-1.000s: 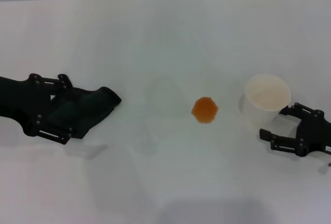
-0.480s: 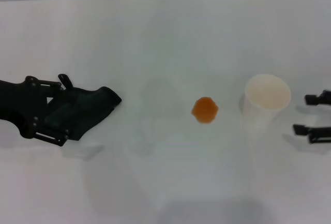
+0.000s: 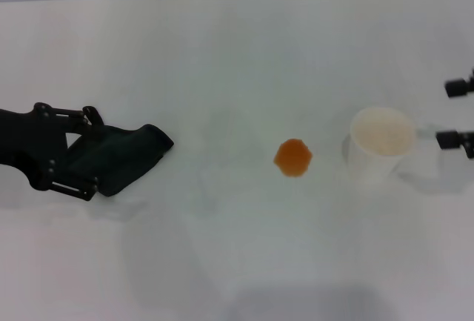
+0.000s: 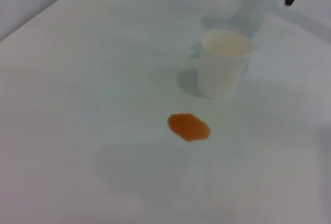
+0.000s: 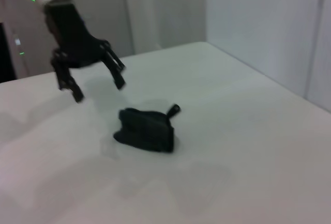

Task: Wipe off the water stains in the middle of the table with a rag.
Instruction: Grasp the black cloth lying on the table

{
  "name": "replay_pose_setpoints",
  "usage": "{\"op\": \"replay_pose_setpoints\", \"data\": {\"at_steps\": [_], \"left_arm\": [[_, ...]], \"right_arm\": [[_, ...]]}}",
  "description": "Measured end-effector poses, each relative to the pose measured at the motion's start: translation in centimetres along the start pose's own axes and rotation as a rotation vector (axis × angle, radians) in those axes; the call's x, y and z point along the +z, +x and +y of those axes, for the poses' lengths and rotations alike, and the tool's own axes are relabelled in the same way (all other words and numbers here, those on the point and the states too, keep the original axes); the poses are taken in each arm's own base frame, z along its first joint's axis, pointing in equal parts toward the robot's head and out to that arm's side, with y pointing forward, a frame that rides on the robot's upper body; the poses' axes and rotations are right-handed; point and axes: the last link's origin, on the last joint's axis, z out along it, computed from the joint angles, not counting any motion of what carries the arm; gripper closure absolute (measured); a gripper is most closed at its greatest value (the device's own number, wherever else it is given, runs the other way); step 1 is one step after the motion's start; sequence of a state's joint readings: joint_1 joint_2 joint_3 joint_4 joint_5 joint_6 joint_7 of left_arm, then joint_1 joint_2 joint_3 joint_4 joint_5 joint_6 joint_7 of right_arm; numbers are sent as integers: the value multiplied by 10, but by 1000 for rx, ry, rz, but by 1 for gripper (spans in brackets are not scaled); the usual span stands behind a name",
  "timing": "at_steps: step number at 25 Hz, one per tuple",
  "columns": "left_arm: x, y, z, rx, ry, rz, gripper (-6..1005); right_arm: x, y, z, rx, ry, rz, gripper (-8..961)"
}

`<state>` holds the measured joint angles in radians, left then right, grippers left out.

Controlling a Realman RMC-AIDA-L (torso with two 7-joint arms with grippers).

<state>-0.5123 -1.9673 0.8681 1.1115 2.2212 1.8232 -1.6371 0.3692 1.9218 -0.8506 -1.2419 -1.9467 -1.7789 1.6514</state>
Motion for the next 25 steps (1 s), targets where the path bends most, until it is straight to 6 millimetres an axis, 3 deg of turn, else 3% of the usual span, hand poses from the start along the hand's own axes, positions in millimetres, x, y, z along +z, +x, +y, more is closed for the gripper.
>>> {"op": "replay_pose_setpoints", "data": {"at_steps": [4, 12, 25], "left_arm": [[1, 2, -3, -12, 36, -25, 108], [-7, 4, -6, -29, 108, -45, 108], [-7, -21, -14, -90, 233, -134, 109]], "right_arm": [[13, -25, -6, -36, -38, 42, 78], [48, -44, -8, -80, -74, 120, 79], [59, -53, -10, -105, -71, 104, 80]]}}
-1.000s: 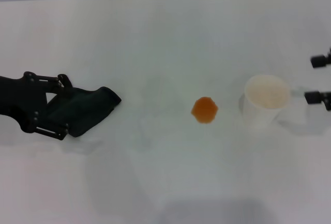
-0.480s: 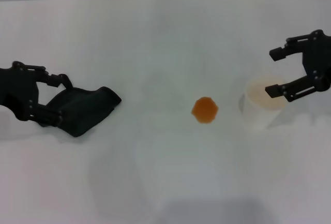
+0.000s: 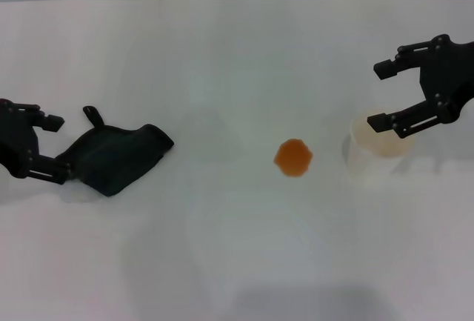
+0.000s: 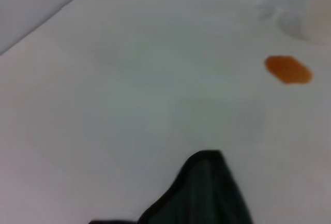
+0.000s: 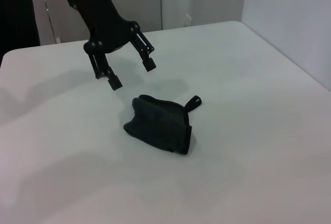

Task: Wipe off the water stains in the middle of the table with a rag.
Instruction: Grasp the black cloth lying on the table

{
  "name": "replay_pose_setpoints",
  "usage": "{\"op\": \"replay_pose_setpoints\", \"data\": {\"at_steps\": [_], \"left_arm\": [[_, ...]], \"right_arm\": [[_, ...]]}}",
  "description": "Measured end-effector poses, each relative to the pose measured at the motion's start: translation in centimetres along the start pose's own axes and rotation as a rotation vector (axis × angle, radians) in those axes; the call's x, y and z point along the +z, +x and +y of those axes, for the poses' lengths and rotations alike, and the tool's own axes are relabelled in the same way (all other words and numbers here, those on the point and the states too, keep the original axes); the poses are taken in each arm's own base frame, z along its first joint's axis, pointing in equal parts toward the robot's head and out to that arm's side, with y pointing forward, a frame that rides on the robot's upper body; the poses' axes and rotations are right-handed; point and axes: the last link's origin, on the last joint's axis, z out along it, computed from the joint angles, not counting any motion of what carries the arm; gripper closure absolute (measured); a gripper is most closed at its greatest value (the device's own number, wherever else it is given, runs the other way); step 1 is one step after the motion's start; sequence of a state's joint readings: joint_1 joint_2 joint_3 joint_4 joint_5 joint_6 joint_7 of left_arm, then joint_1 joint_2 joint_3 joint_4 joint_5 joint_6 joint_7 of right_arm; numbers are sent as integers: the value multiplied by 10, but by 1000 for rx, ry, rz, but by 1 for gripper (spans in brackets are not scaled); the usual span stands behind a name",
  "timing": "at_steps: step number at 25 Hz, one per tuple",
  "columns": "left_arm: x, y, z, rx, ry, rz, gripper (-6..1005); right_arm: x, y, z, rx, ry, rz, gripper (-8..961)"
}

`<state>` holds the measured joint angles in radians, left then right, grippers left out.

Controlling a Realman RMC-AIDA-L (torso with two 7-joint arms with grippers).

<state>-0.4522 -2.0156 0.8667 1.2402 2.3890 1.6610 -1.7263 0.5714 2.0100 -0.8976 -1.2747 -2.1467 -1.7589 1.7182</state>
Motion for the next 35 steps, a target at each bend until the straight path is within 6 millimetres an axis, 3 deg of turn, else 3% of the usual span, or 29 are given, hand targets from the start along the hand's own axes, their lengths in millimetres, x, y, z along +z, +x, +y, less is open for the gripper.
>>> {"op": "replay_pose_setpoints", "data": {"at_steps": [12, 28, 35], "left_arm": [[33, -19, -9, -110, 37, 14, 107], [60, -20, -10, -127, 39, 14, 283], [63, -22, -9, -130, 38, 2, 489]], "right_arm": [[9, -1, -1, -12, 7, 16, 81], [18, -2, -1, -22, 7, 27, 81], [18, -2, -1, -21, 9, 28, 81]]}}
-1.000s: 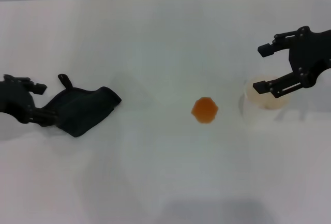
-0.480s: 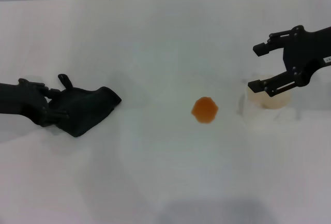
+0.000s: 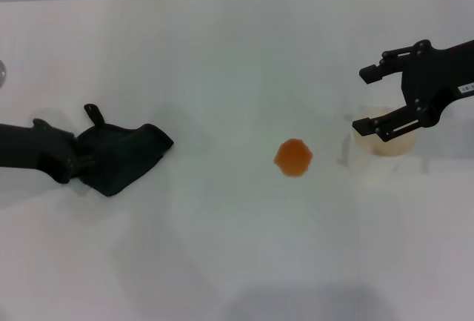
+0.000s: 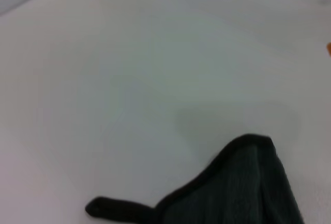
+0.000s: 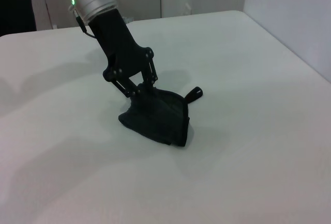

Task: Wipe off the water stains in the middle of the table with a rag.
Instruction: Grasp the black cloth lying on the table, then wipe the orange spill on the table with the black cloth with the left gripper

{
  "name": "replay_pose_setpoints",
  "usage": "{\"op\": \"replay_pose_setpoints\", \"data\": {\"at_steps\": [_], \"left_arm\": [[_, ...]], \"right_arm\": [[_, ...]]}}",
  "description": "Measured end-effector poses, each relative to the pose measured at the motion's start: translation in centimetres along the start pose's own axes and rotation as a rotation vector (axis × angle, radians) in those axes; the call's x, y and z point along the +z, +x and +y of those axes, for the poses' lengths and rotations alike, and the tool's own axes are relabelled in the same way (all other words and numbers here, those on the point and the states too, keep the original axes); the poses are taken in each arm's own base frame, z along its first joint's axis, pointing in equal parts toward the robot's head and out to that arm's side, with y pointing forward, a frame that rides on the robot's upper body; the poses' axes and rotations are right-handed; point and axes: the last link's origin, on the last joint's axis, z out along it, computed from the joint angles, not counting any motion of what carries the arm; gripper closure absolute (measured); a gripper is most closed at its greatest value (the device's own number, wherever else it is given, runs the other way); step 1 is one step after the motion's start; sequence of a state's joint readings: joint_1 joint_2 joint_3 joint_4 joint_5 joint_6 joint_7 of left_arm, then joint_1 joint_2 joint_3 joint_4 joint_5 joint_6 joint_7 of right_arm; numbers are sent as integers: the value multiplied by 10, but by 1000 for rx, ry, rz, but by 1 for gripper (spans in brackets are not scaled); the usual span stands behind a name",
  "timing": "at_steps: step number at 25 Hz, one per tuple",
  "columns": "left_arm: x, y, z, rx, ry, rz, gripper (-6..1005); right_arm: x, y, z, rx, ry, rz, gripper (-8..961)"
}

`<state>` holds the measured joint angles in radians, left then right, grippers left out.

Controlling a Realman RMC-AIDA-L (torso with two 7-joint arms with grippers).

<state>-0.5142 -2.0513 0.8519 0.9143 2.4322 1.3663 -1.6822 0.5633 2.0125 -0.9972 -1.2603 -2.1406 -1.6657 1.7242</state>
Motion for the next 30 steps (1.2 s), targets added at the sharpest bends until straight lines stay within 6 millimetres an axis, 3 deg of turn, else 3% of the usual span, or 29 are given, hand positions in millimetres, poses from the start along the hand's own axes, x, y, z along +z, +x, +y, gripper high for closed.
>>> {"op": "replay_pose_setpoints", "data": {"at_steps": [6, 12, 18, 21, 30], "left_arm": [[8, -4, -1, -6, 1, -26, 749], [9, -2, -3, -7, 14, -34, 901], [9, 10, -4, -5, 9, -19, 908], [11, 26, -4, -24, -4, 5, 909], [32, 100, 13, -23, -112, 90, 910]], "right_arm": [[0, 0, -1, 0, 5, 0, 81], [0, 0, -1, -1, 10, 0, 81], [0, 0, -2, -1, 13, -2, 81], [1, -2, -2, -1, 13, -11, 82], [1, -2, -2, -4, 16, -15, 82]]}}
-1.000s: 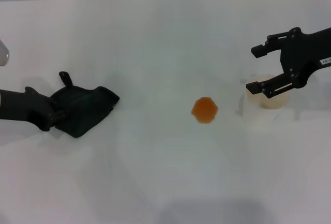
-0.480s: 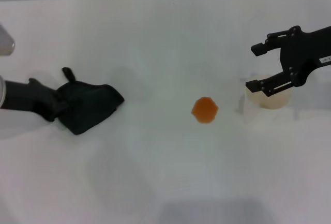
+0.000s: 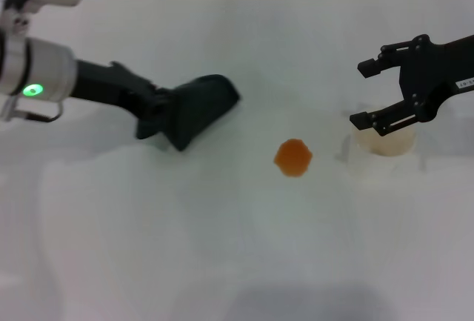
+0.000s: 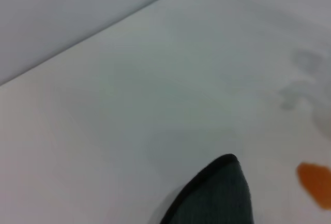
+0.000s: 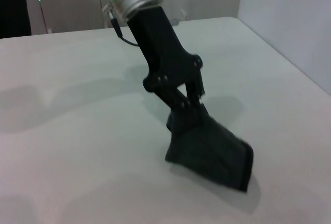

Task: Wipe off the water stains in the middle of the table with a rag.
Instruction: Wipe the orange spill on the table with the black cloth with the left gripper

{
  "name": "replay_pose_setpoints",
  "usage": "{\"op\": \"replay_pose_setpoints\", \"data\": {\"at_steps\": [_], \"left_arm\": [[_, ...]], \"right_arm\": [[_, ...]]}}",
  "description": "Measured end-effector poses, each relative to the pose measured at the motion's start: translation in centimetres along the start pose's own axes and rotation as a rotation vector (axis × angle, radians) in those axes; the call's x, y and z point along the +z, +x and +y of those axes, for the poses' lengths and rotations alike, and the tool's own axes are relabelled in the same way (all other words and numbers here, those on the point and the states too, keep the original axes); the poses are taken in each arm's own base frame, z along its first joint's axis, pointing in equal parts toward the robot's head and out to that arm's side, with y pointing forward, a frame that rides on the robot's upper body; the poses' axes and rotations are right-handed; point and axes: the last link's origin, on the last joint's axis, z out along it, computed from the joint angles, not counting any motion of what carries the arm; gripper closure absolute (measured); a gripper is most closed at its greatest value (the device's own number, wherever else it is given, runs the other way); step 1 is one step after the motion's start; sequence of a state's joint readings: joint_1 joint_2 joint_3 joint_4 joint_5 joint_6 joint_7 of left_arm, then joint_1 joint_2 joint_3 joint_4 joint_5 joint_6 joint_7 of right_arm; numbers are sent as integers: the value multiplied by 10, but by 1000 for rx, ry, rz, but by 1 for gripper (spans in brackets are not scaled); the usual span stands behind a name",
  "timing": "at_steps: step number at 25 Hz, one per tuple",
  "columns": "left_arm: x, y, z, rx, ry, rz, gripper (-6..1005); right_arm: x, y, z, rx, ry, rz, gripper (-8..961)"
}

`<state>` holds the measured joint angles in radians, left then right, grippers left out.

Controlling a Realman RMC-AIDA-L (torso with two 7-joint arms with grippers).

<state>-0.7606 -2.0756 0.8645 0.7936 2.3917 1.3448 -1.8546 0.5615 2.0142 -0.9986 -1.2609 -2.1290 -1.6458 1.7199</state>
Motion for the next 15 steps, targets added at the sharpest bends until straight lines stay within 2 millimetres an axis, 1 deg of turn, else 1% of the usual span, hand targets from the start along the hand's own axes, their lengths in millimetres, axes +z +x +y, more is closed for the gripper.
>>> {"op": "replay_pose_setpoints", "data": {"at_steps": [4, 7, 14, 15], "left_arm": [[20, 14, 7, 18, -31, -24, 910], [33, 22, 13, 50, -39, -55, 911], [43, 34, 22, 97, -57, -64, 912], [46, 36, 26, 114, -68, -64, 912]], "right_arm": [[2, 0, 1, -6, -7, 5, 82], [0, 4, 2, 0, -7, 19, 82], [-8, 15, 3, 17, 6, 36, 82], [-8, 15, 4, 18, 6, 38, 82]]}}
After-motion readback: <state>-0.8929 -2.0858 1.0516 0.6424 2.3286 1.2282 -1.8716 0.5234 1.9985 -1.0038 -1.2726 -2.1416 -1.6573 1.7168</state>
